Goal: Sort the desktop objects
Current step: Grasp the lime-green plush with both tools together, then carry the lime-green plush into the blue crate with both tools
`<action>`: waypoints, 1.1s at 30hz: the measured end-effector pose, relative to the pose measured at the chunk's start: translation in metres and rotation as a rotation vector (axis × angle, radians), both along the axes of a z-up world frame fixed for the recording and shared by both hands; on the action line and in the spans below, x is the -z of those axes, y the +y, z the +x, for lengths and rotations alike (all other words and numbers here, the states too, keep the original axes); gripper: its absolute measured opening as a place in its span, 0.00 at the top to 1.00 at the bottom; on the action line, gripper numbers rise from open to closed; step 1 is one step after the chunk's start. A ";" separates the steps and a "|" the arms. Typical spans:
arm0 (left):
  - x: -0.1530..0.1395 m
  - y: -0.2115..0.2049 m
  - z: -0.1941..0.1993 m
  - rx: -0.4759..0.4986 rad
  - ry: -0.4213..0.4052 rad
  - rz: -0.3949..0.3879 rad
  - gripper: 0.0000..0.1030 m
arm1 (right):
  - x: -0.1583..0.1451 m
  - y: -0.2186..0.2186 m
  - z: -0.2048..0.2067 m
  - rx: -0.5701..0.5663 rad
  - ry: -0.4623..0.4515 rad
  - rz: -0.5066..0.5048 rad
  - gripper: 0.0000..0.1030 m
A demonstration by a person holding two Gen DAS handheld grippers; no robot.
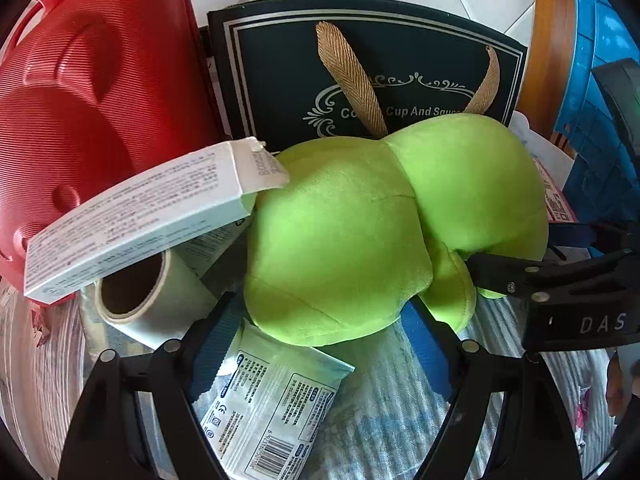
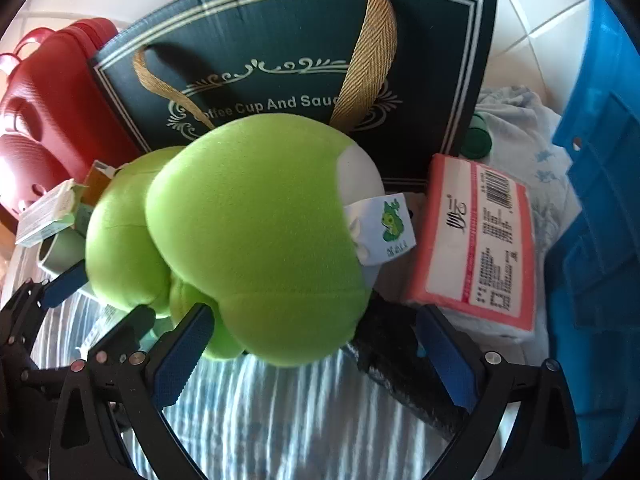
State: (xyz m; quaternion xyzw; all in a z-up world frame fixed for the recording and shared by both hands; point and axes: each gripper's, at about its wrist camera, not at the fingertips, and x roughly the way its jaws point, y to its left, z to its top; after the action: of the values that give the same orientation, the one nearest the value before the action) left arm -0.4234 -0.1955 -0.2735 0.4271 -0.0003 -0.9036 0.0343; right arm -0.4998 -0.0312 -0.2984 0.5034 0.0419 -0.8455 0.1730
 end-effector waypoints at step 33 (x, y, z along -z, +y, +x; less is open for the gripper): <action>-0.109 0.010 0.180 0.212 0.180 0.096 0.39 | -0.104 0.022 0.176 -0.057 0.194 -0.084 0.47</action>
State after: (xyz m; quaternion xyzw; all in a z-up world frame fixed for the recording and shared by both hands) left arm -0.2433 -0.1856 -0.1642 0.3430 0.0007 -0.9358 -0.0819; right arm -0.3240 -0.0090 -0.1944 0.4102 0.0372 -0.8860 0.2129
